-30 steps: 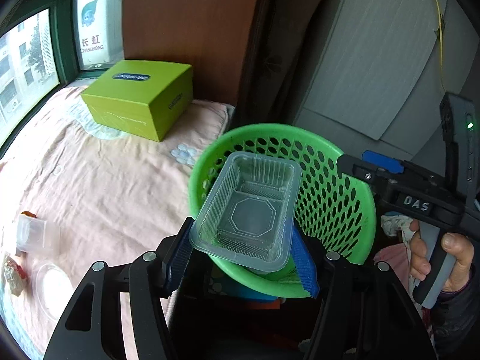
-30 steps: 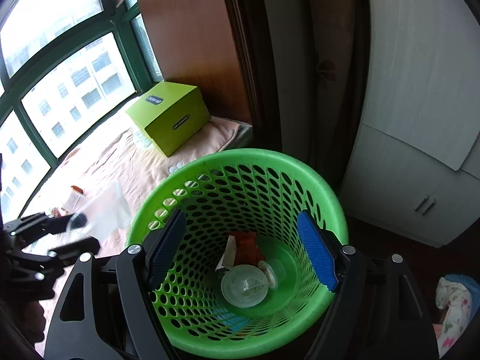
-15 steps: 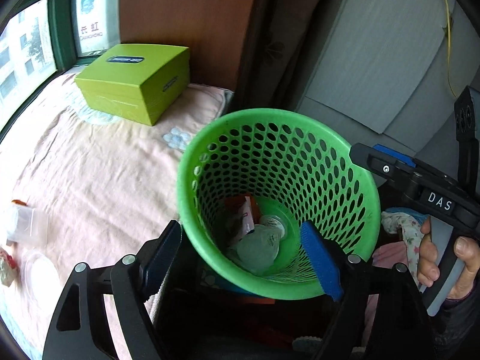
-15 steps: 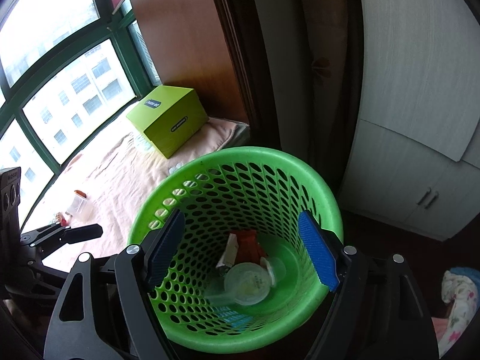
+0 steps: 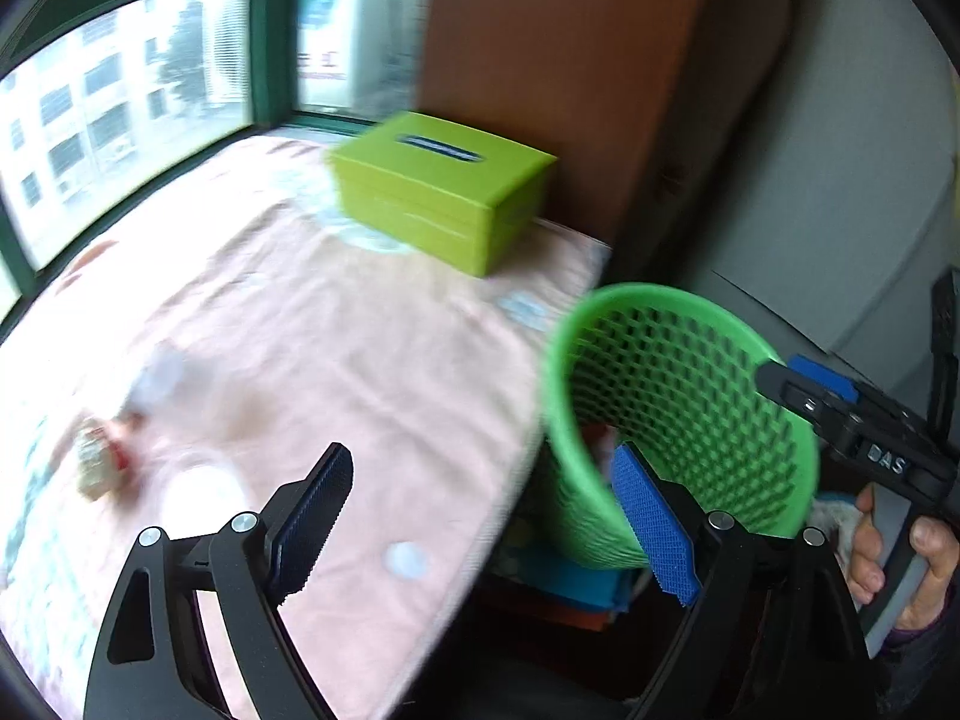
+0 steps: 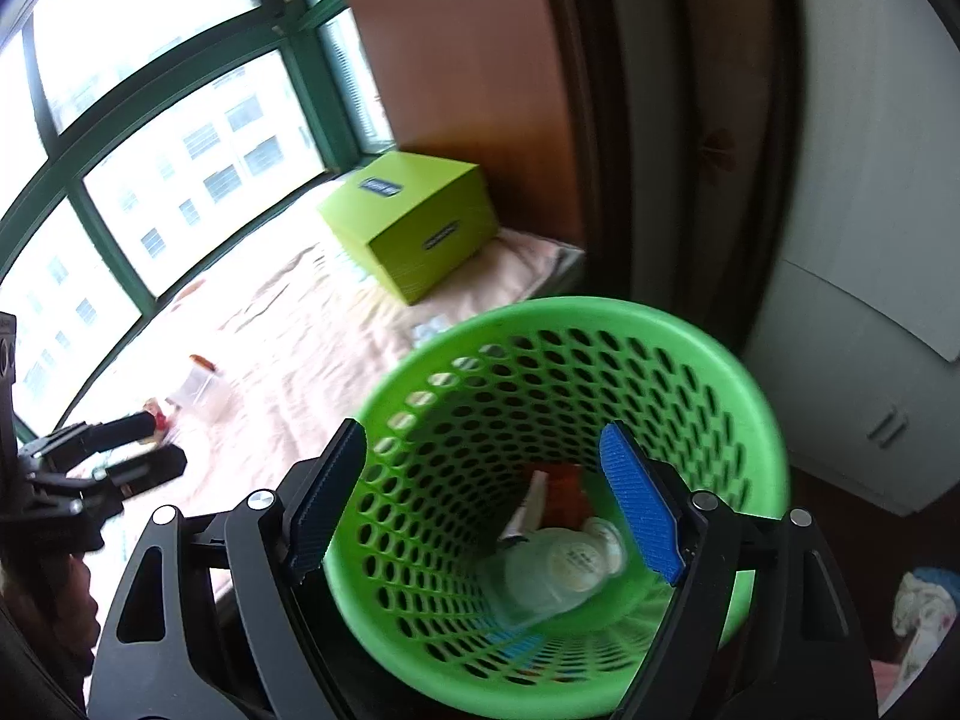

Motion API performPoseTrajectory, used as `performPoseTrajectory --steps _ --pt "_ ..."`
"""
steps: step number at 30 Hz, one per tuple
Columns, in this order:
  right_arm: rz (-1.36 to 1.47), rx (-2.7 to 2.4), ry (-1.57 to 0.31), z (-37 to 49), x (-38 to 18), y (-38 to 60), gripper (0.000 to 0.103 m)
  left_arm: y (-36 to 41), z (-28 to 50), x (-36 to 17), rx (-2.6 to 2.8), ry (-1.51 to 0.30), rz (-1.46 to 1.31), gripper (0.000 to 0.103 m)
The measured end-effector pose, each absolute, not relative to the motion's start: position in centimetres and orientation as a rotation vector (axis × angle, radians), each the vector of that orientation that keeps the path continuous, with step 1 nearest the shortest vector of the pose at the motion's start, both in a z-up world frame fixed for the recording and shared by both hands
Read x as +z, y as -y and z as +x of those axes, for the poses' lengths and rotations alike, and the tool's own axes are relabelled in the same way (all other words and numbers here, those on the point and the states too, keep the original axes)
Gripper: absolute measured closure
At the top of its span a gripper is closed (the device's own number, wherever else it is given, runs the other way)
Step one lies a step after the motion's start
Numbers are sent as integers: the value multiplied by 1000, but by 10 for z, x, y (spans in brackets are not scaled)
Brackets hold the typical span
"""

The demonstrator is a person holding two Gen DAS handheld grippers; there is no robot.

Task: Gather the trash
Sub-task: 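Move both tools back over the table toward the remaining trash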

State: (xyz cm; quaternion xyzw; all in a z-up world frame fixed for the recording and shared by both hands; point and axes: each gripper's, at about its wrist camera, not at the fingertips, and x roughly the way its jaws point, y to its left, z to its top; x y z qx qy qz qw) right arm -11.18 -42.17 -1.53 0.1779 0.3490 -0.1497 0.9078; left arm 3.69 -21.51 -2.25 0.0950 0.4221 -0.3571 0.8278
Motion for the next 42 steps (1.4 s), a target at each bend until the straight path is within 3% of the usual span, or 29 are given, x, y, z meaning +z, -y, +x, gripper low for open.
performPoseTrajectory --steps 17,33,36,42 --pt "287 -114 -770 -44 -20 346 21 83 123 -34 -380 -891 100 18" --pt "227 -16 -830 -4 -33 293 19 36 196 -91 -229 -970 58 19" --pt "215 1 -841 2 -36 285 19 36 203 -98 -237 -988 41 22" --pt "196 30 -861 12 -44 272 19 34 215 -112 -258 -1025 14 39"
